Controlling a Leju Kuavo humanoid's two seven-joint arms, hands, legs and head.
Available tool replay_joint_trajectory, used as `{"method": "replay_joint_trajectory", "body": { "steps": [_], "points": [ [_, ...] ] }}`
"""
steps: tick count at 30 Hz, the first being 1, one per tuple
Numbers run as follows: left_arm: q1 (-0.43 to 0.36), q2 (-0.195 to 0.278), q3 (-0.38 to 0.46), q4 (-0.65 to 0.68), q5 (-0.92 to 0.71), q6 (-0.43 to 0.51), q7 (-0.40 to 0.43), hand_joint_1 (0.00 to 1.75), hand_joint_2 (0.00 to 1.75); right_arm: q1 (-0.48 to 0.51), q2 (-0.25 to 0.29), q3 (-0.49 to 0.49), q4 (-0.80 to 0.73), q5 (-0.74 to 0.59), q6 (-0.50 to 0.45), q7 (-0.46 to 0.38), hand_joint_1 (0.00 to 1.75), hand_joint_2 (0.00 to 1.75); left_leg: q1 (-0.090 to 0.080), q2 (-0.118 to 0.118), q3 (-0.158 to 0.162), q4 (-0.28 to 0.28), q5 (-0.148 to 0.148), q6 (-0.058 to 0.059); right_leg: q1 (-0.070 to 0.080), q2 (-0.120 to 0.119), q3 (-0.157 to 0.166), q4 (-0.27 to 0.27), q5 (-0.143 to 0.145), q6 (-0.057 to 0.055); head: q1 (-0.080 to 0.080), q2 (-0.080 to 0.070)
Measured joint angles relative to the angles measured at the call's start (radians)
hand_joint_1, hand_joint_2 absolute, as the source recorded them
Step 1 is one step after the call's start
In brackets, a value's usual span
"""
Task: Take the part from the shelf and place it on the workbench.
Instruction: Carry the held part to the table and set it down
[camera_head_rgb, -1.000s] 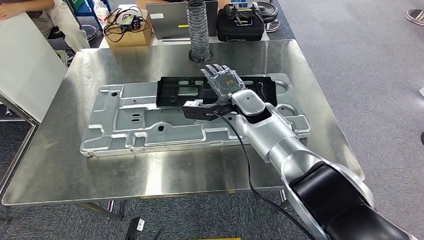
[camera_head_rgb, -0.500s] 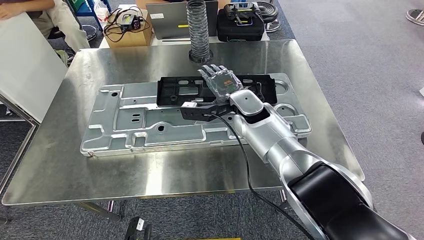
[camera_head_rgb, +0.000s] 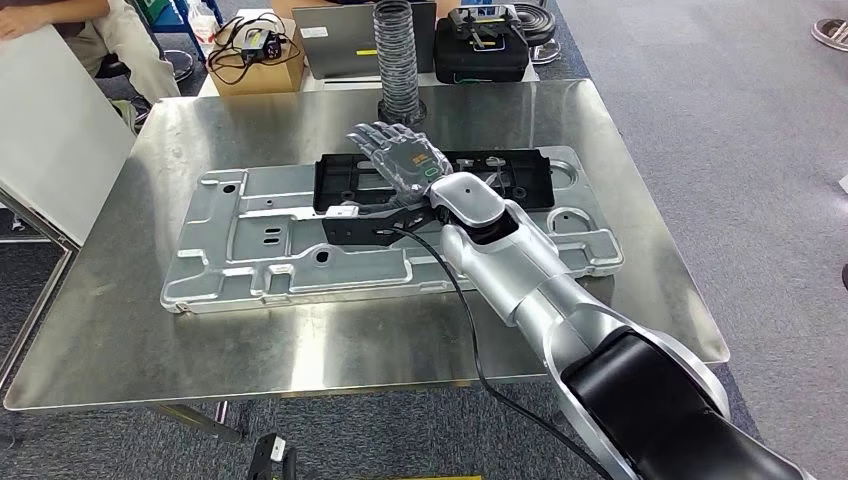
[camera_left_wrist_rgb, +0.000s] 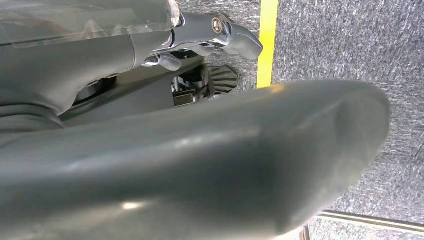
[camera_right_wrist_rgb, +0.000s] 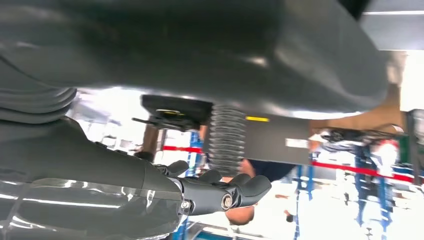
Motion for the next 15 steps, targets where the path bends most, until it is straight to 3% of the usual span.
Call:
{"method": "replay_joint_trajectory", "body": {
  "steps": [4,9,15],
  "points": [
    [0.001,0.0,0.0,0.0,0.004,0.003,0.001,0.0,0.0,0.009,0.006,-0.015,-0.046,-0.131,0.075,-0.079,0.0,0.0,0.0,0.0,0.0,0.0,0.0,0.0,0.0,0.0,0.0,0.0,0.0,0.0,0.0,0.0],
    [0.002,0.0,0.0,0.0,0.006,0.005,0.001,0.0,0.0,0.04,0.014,-0.033,-0.161,-0.414,0.238,-0.172,0.0,0.0,0.0,0.0,0.0,0.0,0.0,0.0,0.0,0.0,0.0,0.0,0.0,0.0,0.0,0.0],
    [0.0,0.0,-0.001,0.0,0.003,0.006,0.008,0.0,0.0,0.097,0.021,-0.03,-0.341,-0.713,0.382,-0.196,0.0,0.0,0.0,0.0,0.0,0.0,0.0,0.0,0.0,0.0,0.0,0.0,0.0,0.0,0.0,0.0]
  ]
}}
